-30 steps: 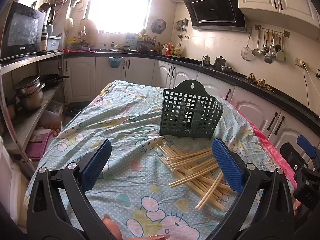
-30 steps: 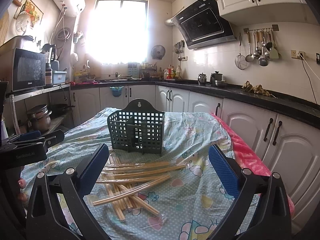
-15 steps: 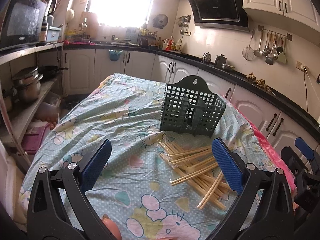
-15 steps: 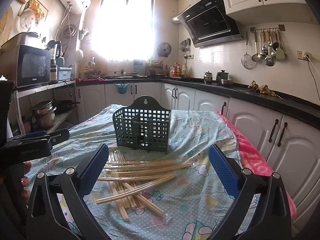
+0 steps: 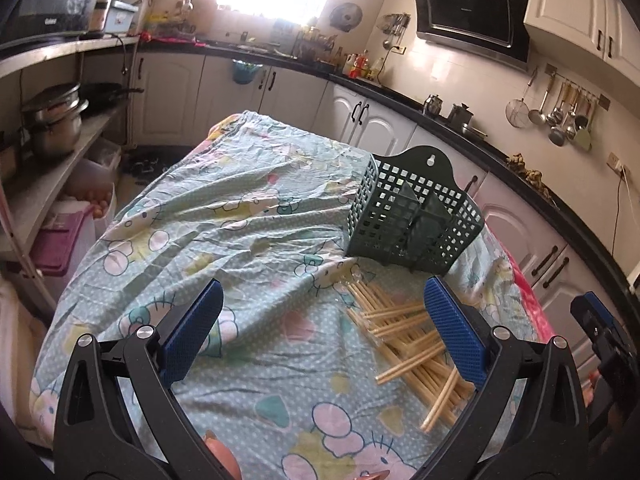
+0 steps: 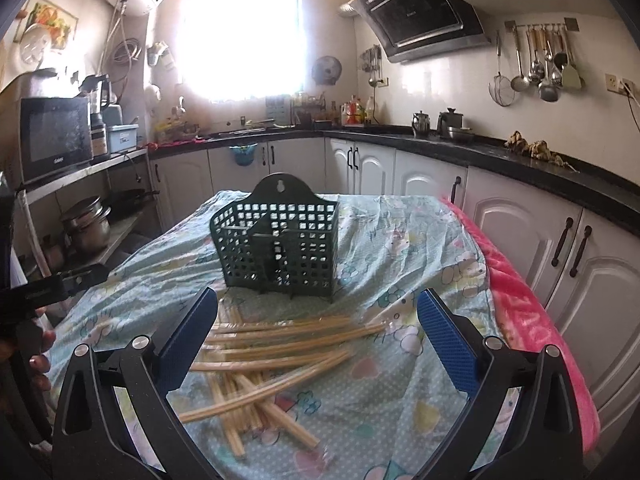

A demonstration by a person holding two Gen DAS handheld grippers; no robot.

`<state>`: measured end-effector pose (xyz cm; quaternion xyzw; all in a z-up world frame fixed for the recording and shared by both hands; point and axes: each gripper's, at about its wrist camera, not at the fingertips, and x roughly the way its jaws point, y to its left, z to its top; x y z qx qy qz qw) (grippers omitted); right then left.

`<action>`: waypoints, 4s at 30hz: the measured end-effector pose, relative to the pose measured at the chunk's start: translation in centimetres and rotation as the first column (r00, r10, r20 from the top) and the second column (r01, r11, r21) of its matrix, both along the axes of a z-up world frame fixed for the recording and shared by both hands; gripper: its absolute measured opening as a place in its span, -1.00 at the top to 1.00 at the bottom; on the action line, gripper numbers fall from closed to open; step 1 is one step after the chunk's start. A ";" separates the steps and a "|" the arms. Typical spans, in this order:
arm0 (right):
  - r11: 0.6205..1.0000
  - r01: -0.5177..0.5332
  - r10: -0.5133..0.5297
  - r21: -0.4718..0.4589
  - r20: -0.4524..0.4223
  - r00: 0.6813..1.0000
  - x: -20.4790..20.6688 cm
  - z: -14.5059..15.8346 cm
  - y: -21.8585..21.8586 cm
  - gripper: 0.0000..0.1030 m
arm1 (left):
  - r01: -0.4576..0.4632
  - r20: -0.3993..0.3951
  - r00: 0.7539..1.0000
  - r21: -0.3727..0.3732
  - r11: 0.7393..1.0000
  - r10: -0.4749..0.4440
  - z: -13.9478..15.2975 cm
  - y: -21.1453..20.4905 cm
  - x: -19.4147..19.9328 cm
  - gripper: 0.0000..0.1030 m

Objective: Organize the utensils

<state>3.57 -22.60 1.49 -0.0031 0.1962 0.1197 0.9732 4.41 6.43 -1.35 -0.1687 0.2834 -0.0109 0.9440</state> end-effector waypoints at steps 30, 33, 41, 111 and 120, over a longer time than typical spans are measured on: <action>0.999 0.034 -0.018 0.028 -0.455 0.890 13.4 -8.3 -4.9 -0.09 | 0.236 -0.304 0.903 -0.239 0.942 -0.304 -7.5 -3.5 9.7 0.48; 0.998 0.032 -0.003 0.052 -0.480 0.877 14.4 -9.1 -5.1 0.02 | 0.230 -0.315 0.900 -0.244 0.942 -0.301 -7.8 -3.6 10.0 0.48; 0.996 0.034 0.017 0.086 -0.528 0.849 17.1 -10.6 -5.7 0.09 | 0.225 -0.339 0.892 -0.241 0.944 -0.299 -8.7 -3.6 10.3 0.63; 0.918 -0.395 0.390 -0.006 -0.150 0.908 13.7 11.4 2.7 0.99 | 0.445 0.154 0.884 0.013 0.895 -0.442 16.9 -6.2 11.7 1.00; 0.840 -0.507 0.405 -0.195 -0.397 0.823 14.8 -1.0 6.9 0.98 | 0.427 0.175 0.888 0.025 0.904 -0.425 18.8 -5.5 13.2 1.00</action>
